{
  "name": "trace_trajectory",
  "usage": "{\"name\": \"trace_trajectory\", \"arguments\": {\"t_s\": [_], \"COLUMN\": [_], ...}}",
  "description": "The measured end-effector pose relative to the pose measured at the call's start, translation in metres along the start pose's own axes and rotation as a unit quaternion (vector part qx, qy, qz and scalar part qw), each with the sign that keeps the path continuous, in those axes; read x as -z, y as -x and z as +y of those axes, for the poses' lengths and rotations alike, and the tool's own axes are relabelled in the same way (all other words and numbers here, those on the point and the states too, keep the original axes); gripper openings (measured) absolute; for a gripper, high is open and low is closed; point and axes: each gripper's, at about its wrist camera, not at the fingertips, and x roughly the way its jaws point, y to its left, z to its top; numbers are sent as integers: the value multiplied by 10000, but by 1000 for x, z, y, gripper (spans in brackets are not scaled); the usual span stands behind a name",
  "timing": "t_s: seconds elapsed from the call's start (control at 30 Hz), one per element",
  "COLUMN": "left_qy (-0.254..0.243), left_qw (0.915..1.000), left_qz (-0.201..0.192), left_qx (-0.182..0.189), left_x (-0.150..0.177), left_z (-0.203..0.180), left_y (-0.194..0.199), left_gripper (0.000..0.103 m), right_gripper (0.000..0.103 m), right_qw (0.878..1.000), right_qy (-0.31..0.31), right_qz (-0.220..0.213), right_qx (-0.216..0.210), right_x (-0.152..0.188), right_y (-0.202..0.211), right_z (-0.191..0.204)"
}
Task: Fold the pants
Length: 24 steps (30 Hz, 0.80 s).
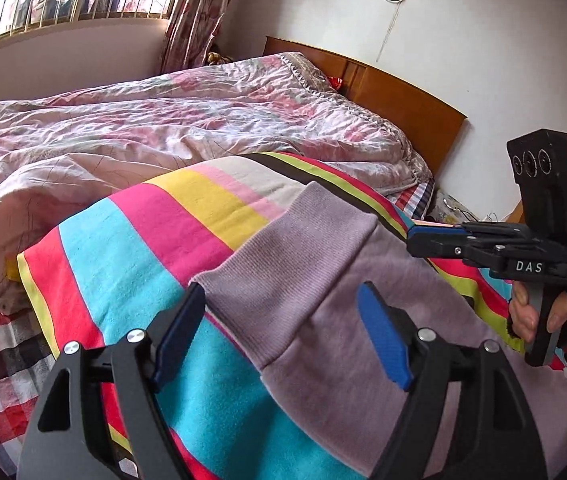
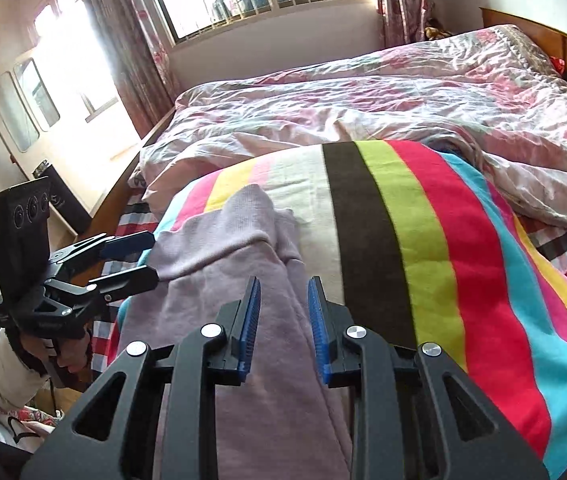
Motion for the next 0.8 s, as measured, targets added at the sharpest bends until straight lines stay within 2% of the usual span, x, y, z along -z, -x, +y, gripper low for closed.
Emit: {"name": "trace_trajectory", "arguments": {"t_s": [0.1, 0.17, 0.3, 0.33, 0.4, 0.43, 0.47, 0.5, 0.57, 0.6, 0.63, 0.7, 0.8], "left_qy": [-78, -116, -254, -352, -456, -432, -413, -397, -267, -178, -88, 36, -21], "left_qw": [9999, 9999, 9991, 9988, 9989, 9991, 9991, 9989, 9986, 9986, 9980, 9962, 9980], "left_qz": [84, 101, -235, -239, -104, -36, 54, 165, 218, 220, 177, -79, -346], "left_qx": [57, 16, 252, 229, 79, 9, -75, -212, -408, -455, -596, -863, -526], "left_x": [3, 5, 3, 3, 4, 6, 8, 9, 12, 11, 11, 7, 1], "left_z": [-1, -3, -15, -20, -26, -26, -26, -24, -16, -12, -6, 3, 0], "left_y": [-4, -6, 7, 7, -2, -7, -11, -16, -15, -12, -7, 11, 38], "left_gripper": [81, 81, 82, 86, 87, 87, 87, 87, 86, 86, 86, 85, 86], "right_gripper": [22, 4, 3, 3, 3, 7, 17, 24, 31, 36, 45, 46, 46], "right_qw": [9990, 9986, 9915, 9884, 9889, 9905, 9910, 9898, 9915, 9939, 9952, 9942, 9845], "right_qy": [301, 379, 776, 918, 916, 881, 869, 872, 687, 480, 298, 184, 220], "right_qz": [263, 164, -451, -466, -310, -129, 100, 258, 239, 130, -28, -345, -339], "right_qx": [182, 328, 939, 1121, 1126, 1043, 1010, 1101, 1076, 985, 930, 1004, 1706], "right_x": [-4, -2, -1, -1, -3, -1, 2, 5, 11, 11, 13, 22, 56], "right_y": [-21, -22, 9, 12, 5, -4, -16, -27, -26, -16, -2, 38, 98], "right_z": [13, 19, 36, 40, 38, 35, 33, 32, 26, 21, 18, 14, 2]}}
